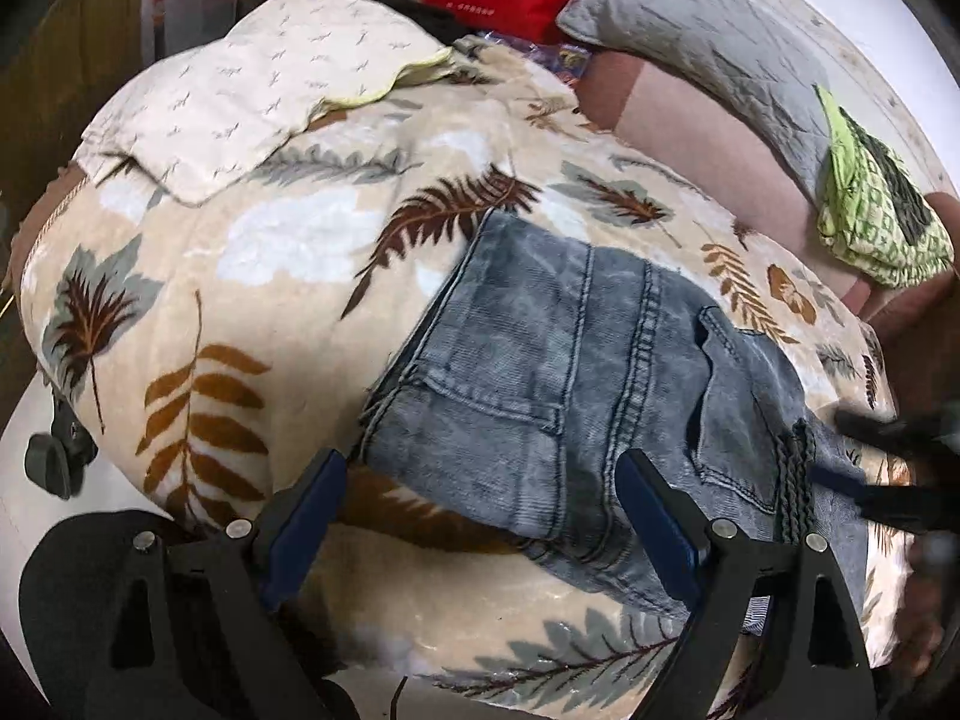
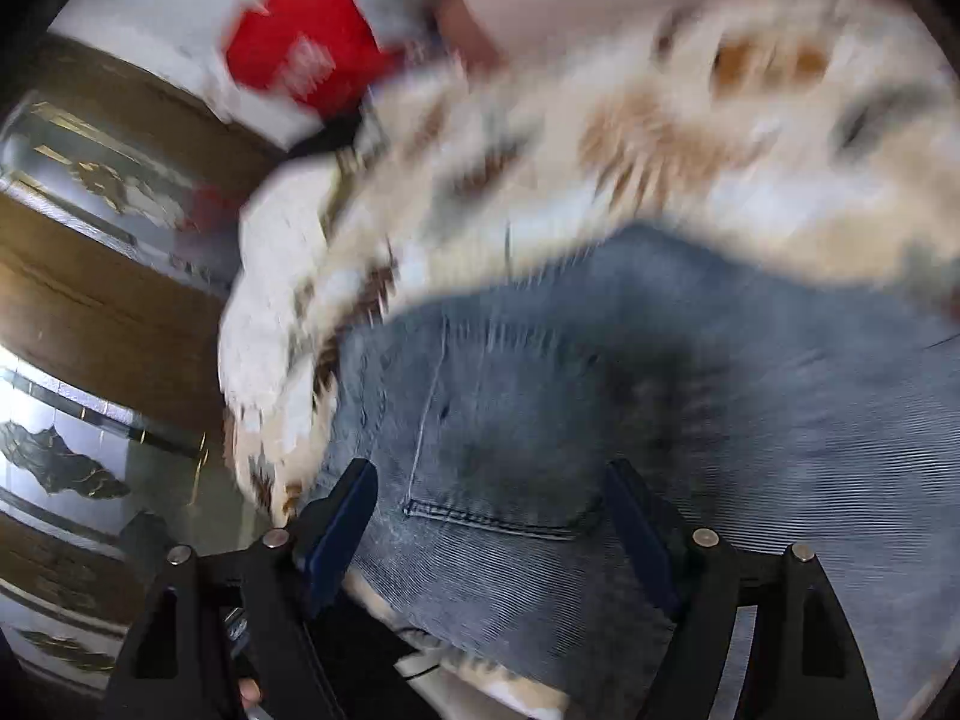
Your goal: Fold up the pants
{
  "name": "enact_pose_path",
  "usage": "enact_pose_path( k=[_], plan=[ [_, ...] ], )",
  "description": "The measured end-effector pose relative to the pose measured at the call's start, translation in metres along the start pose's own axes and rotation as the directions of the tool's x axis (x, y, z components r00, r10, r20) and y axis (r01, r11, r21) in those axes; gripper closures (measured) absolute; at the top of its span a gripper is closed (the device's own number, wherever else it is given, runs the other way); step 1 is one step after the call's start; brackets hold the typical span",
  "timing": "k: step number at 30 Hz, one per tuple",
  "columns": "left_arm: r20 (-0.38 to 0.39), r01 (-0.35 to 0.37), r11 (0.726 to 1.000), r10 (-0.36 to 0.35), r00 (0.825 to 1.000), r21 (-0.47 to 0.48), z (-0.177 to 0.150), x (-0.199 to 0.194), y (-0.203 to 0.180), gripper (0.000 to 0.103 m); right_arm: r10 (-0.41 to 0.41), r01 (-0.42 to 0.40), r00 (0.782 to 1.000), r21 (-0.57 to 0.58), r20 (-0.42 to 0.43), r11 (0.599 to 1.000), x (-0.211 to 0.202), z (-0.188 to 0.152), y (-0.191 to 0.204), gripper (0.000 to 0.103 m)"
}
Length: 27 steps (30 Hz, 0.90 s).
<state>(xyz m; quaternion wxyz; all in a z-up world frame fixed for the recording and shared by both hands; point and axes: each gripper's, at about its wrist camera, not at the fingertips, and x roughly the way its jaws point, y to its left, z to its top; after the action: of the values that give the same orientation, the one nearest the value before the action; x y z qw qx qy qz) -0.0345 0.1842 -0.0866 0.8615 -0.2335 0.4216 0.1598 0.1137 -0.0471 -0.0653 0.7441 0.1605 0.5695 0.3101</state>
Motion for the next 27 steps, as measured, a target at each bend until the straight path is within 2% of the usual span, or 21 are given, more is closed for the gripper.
enact_pose_path(
  k=[2, 5, 8, 9, 10, 12, 13, 15, 17, 22, 25, 27],
  plan=[
    [-0.011, 0.001, 1.000, -0.002, 1.000, -0.007, 0.000, 0.002, 0.002, 0.012, -0.060, 0.066, 0.986, 0.037, -0.153, 0.997, 0.046, 0.002, -0.011, 0.022],
    [-0.009, -0.007, 1.000, 0.007, 1.000, -0.011, 0.000, 0.002, 0.004, 0.012, -0.084, 0.086, 0.989, 0.009, -0.120, 0.996, 0.035, 0.002, 0.006, 0.020],
    [-0.023, 0.000, 1.000, -0.001, 1.000, -0.019, 0.001, 0.006, 0.005, 0.012, -0.067, 0.066, 0.996, -0.022, -0.058, 0.998, 0.014, 0.000, 0.023, 0.020],
    [-0.025, -0.004, 1.000, 0.004, 1.000, -0.019, 0.001, 0.007, 0.004, 0.012, -0.061, 0.060, 0.997, -0.029, -0.052, 0.998, 0.014, -0.001, 0.025, 0.016],
    [-0.027, -0.005, 1.000, 0.004, 1.000, -0.018, 0.001, 0.008, 0.004, 0.012, -0.071, 0.069, 0.996, -0.034, -0.058, 0.997, 0.020, -0.002, 0.024, 0.012],
    [-0.028, -0.001, 1.000, 0.001, 1.000, -0.017, 0.001, 0.007, 0.002, 0.012, -0.132, 0.131, 0.980, -0.016, -0.152, 0.991, 0.054, -0.006, 0.011, 0.009],
    [-0.029, -0.002, 1.000, 0.001, 1.000, -0.016, 0.000, 0.007, 0.002, 0.012, -0.138, 0.134, 0.979, -0.041, -0.150, 0.990, 0.062, -0.009, 0.009, 0.004],
    [-0.026, -0.010, 1.000, 0.009, 1.000, -0.012, -0.001, 0.006, 0.003, 0.012, -0.130, 0.125, 0.985, -0.055, -0.114, 0.991, 0.050, -0.011, 0.023, 0.003],
    [-0.046, -0.013, 0.999, 0.011, 0.999, -0.035, -0.001, 0.009, 0.007, 0.012, -0.084, 0.080, 0.992, -0.055, -0.091, 0.995, 0.035, -0.014, 0.029, 0.003],
    [-0.066, 0.066, 0.991, -0.074, 0.995, -0.116, -0.001, 0.006, 0.015, 0.012, -0.070, 0.073, 0.996, -0.067, 0.050, 0.995, -0.017, -0.031, 0.014, 0.003],
    [-0.079, 0.158, 0.957, -0.182, 0.980, -0.242, -0.002, 0.001, 0.024, 0.012, -0.082, 0.087, 0.989, -0.043, 0.121, 0.995, -0.044, -0.043, -0.011, 0.003],
    [-0.108, 0.207, 0.928, -0.251, 0.962, -0.309, -0.004, 0.004, 0.026, 0.012, -0.095, 0.100, 0.982, -0.022, 0.163, 0.995, -0.057, -0.053, -0.029, 0.003]
  ],
)
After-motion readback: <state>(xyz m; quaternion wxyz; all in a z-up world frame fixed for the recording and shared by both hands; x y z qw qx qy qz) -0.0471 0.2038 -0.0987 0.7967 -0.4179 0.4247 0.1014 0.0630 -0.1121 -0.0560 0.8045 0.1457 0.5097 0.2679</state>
